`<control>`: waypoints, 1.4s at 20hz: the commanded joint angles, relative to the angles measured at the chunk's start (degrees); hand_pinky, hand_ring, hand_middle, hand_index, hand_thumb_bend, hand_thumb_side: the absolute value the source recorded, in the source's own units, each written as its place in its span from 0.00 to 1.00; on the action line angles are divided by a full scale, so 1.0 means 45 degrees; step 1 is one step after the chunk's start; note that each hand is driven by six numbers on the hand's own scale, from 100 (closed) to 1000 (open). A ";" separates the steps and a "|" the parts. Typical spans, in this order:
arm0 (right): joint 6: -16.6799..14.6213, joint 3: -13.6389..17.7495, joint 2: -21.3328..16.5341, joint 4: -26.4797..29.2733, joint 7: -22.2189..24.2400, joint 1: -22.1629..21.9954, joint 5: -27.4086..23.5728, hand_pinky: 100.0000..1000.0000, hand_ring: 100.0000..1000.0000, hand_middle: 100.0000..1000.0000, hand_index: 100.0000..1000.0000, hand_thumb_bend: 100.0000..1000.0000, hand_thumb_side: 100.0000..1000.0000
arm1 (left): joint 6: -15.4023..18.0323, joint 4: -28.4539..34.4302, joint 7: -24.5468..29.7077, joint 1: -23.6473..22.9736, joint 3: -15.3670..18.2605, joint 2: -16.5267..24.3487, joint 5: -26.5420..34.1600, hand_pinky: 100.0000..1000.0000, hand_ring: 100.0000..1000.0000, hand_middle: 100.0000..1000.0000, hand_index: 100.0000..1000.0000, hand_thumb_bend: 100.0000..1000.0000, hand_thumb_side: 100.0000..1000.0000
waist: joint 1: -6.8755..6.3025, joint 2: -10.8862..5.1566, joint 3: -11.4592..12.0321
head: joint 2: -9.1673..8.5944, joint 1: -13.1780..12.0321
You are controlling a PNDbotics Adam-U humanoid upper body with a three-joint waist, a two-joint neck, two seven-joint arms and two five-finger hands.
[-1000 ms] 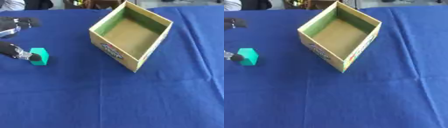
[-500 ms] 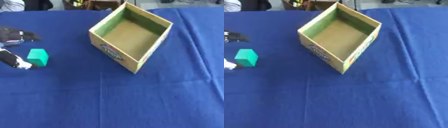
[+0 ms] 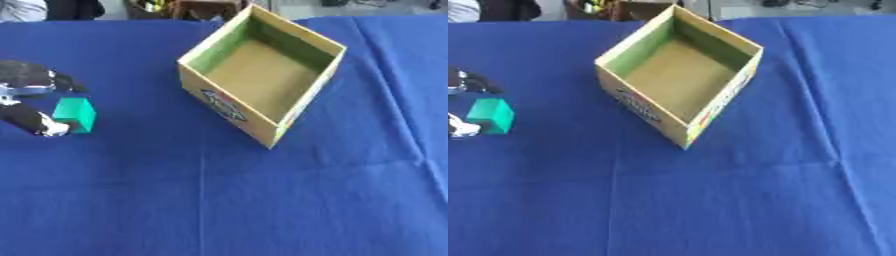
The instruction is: Pick up objects on the table and place them in the box.
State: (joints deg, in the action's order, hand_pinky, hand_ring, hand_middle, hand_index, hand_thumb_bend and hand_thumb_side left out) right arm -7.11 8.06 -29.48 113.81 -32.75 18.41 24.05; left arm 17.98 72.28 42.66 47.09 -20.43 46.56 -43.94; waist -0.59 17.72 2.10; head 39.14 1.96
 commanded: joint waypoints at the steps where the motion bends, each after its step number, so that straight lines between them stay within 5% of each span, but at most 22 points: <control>1: -0.0027 0.0026 -0.0203 0.0175 0.0058 0.0131 -0.0130 0.71 0.70 0.52 0.64 0.00 0.95 | -0.0192 -0.0004 0.0595 0.0320 0.0437 0.0201 0.0054 0.81 0.84 0.88 1.00 0.47 0.70 | -0.0003 -0.0183 0.0002 | -0.0170 -0.0061; 8: 0.0004 0.0066 -0.0187 0.0175 -0.0003 0.0123 -0.0137 0.71 0.70 0.52 0.64 0.00 0.94 | -0.0455 0.0133 0.1834 0.0330 0.0631 0.0152 0.0668 0.79 0.81 0.79 1.00 0.46 0.69 | 0.0045 -0.0144 0.0017 | -0.0189 -0.0100; 28: 0.0206 0.0162 -0.0071 0.0175 -0.0245 0.0047 -0.0150 0.69 0.68 0.51 0.62 0.00 0.91 | -0.0502 -0.0520 0.2016 0.0104 0.0510 -0.0044 0.0604 0.74 0.80 0.79 1.00 0.50 0.69 | 0.0061 -0.0027 -0.0029 | -0.0258 -0.0141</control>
State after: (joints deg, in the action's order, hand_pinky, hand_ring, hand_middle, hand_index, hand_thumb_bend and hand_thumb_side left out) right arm -6.27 8.13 -28.93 113.81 -33.60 18.18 23.65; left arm 13.70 69.78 49.62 46.91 -18.45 44.90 -40.72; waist -0.24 18.56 1.95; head 38.63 1.53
